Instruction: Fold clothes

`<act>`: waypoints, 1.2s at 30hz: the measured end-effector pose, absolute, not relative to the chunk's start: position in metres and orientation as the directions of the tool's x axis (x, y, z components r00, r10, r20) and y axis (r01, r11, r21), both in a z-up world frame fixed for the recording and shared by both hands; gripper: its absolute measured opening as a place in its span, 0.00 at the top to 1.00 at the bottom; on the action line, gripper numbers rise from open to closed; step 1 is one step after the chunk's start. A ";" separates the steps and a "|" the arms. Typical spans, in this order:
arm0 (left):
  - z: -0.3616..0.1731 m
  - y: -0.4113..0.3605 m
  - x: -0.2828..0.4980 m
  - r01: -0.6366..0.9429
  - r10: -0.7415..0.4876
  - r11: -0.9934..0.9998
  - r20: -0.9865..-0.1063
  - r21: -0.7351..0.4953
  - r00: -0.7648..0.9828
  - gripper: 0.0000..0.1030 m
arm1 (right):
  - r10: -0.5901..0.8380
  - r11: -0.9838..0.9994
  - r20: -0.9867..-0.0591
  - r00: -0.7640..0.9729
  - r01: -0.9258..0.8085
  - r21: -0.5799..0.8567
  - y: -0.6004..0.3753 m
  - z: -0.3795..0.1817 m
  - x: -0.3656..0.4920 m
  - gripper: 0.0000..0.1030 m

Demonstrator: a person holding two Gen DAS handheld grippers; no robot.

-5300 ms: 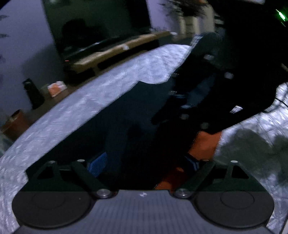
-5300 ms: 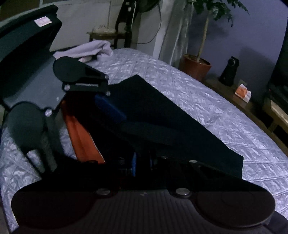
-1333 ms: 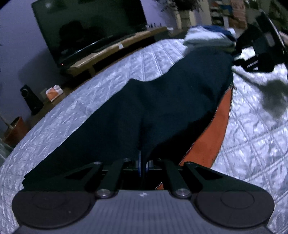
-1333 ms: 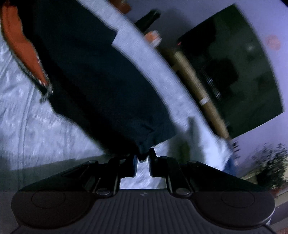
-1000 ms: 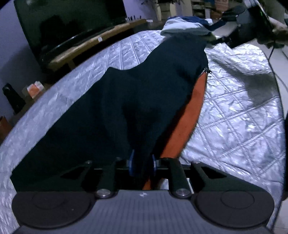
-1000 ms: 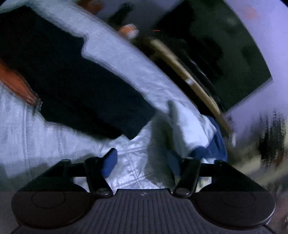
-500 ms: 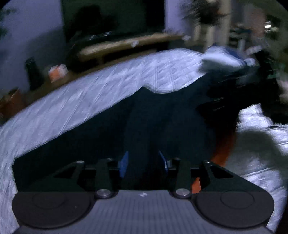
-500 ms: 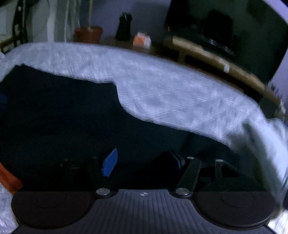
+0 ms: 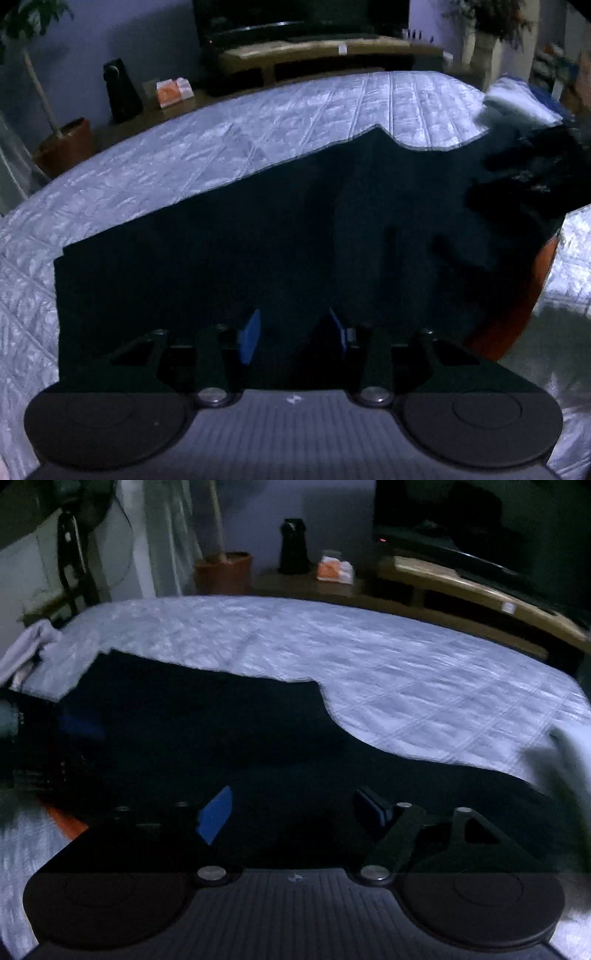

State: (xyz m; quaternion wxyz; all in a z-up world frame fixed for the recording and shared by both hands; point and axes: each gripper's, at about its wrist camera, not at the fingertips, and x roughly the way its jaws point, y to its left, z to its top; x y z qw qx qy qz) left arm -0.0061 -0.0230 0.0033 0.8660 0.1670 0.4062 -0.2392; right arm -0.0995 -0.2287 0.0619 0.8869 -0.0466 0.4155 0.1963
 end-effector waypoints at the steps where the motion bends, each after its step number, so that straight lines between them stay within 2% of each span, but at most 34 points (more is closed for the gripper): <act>1: 0.004 -0.019 -0.006 0.535 -0.261 0.838 -0.787 0.103 0.560 0.62 | 0.325 0.913 -0.759 0.564 -0.398 0.095 -0.217 0.058 -0.092 0.28; 2: 0.005 -0.014 -0.006 0.520 -0.244 0.847 -0.790 0.110 0.563 0.62 | 0.334 0.903 -0.780 0.529 -0.418 0.104 -0.209 0.051 -0.090 0.36; 3: 0.006 -0.010 -0.006 0.505 -0.226 0.855 -0.793 0.118 0.566 0.62 | 0.312 0.884 -0.803 0.508 -0.466 0.048 -0.200 0.045 -0.097 0.41; 4: 0.007 -0.005 -0.006 0.490 -0.208 0.863 -0.795 0.125 0.569 0.62 | 0.287 0.859 -0.823 0.489 -0.512 -0.005 -0.191 0.039 -0.105 0.41; 7: 0.008 0.008 -0.004 0.436 -0.173 0.892 -0.802 0.119 0.572 0.58 | 0.308 0.850 -0.845 0.437 -0.526 0.038 -0.212 0.046 -0.125 0.42; 10: 0.016 0.012 -0.007 0.390 -0.128 0.909 -0.791 0.148 0.598 0.60 | 0.324 0.832 -0.840 0.435 -0.554 0.034 -0.208 0.052 -0.135 0.41; 13: 0.021 0.016 -0.013 0.369 -0.128 0.921 -0.792 0.129 0.597 0.56 | 0.338 0.809 -0.823 0.457 -0.587 0.006 -0.192 0.058 -0.141 0.40; 15: 0.020 0.020 -0.019 0.359 -0.121 0.925 -0.801 0.122 0.586 0.53 | 0.348 0.793 -0.811 0.471 -0.609 -0.013 -0.181 0.062 -0.144 0.27; 18: 0.020 0.032 -0.023 0.312 -0.092 0.943 -0.806 0.119 0.585 0.54 | 0.365 0.785 -0.794 0.486 -0.620 -0.018 -0.165 0.060 -0.144 0.27; 22: 0.031 0.049 -0.022 0.214 -0.070 0.974 -0.786 0.081 0.615 0.53 | 0.355 0.779 -0.831 0.428 -0.627 0.010 -0.176 0.060 -0.154 0.24; 27: 0.036 0.026 -0.011 0.229 -0.146 0.973 -0.766 0.002 0.626 0.50 | 0.342 0.775 -0.871 0.354 -0.631 0.048 -0.190 0.059 -0.168 0.23; 29: 0.035 0.012 -0.007 0.254 -0.181 0.967 -0.760 -0.022 0.624 0.46 | 0.396 0.863 -0.805 0.441 -0.479 0.161 -0.232 0.075 -0.164 0.23; 32: 0.031 -0.015 -0.004 0.315 -0.242 0.948 -0.750 -0.048 0.616 0.46 | 0.363 0.930 -0.689 0.627 -0.198 0.310 -0.297 0.085 -0.159 0.22; 34: 0.028 -0.022 -0.002 0.322 -0.250 0.945 -0.746 -0.051 0.617 0.44 | 0.389 0.871 -0.599 0.700 -0.069 0.486 -0.336 0.085 -0.150 0.21; 36: 0.023 -0.018 0.002 0.299 -0.224 0.954 -0.753 -0.038 0.619 0.40 | 0.448 0.788 -0.527 0.723 -0.041 0.614 -0.357 0.077 -0.133 0.21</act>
